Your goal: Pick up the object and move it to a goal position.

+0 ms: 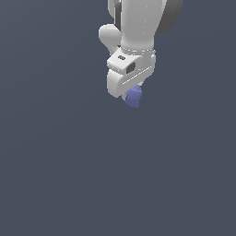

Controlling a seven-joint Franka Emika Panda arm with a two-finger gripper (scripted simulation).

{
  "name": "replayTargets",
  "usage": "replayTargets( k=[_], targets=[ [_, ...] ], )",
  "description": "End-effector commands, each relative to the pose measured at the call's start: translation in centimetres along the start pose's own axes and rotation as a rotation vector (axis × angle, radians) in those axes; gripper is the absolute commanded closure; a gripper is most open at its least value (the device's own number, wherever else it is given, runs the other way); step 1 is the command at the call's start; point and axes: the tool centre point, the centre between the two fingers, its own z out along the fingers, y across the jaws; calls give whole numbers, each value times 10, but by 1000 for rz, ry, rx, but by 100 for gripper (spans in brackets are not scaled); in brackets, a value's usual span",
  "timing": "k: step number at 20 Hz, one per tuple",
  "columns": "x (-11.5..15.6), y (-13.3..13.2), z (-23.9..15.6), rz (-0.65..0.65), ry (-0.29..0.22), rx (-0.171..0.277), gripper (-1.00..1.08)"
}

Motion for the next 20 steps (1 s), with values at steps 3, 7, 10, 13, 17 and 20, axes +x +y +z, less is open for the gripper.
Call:
replayTargets(
  k=[3,7,10,13,17,20],
  targets=[
    [12,-12,-47,0,-1,1,108],
    [22,-22,-88,0,-1,1,108],
    [30,-29,-117,1,-1,1,108],
    [37,-34,-141,1,0,1,108],
    [44,-39,-165,2,0,1,108],
    [48,-41,-179,2,0,1,108]
  ],
)
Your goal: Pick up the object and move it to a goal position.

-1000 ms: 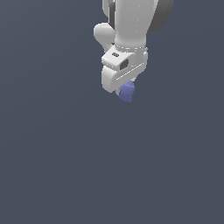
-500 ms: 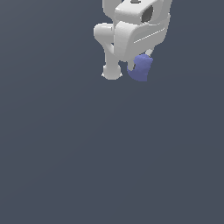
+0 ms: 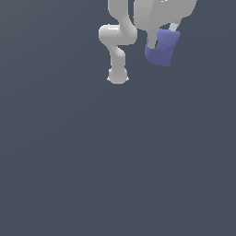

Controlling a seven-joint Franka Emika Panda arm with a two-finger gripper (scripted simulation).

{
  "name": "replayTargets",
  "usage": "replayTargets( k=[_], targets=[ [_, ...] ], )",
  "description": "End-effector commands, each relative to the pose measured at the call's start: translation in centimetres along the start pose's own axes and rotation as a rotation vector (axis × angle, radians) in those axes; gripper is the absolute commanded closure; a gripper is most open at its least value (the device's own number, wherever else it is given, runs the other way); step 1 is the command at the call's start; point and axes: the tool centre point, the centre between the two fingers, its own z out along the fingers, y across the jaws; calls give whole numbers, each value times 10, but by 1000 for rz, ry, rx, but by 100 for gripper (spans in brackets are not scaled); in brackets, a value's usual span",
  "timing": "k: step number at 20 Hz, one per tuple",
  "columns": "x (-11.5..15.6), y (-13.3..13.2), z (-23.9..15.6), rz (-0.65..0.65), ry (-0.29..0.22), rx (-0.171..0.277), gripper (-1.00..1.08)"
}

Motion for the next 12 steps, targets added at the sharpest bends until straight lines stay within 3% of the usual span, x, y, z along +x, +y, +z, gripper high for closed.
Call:
replayTargets(
  k=[1,12],
  targets=[
    [3,-2,-11,0,-1,1,108],
    [9,-5,-27,1,-1,1,108]
  ],
)
